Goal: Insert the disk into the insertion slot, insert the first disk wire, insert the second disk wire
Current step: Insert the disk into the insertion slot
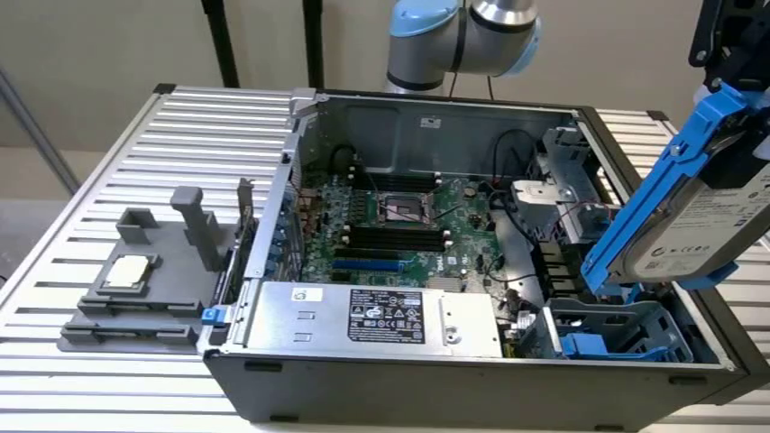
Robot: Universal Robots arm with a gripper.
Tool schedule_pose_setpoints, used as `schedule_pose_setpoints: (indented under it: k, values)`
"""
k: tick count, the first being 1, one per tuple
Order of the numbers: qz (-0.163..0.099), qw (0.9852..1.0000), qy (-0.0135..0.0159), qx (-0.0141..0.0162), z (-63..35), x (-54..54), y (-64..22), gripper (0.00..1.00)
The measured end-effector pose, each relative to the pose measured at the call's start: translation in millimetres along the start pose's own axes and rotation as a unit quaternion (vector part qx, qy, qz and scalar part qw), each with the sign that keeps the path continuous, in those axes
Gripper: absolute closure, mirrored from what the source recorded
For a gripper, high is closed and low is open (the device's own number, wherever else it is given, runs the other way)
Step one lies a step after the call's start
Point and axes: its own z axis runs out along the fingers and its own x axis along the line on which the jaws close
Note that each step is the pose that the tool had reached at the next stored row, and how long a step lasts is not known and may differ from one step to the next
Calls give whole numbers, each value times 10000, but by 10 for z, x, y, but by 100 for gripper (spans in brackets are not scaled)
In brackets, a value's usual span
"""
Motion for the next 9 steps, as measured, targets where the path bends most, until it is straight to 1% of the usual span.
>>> schedule_pose_setpoints:
  k: [3, 7, 8, 9]
  values:
    - [169, 9999, -7, -1, 15, 0, 0, 68]
    - [430, 9991, -20, -1, 51, 0, -6, 68]
    - [469, 9989, -33, 0, 65, 1, -14, 68]
    - [501, 9987, -56, 1, 77, 3, -27, 68]
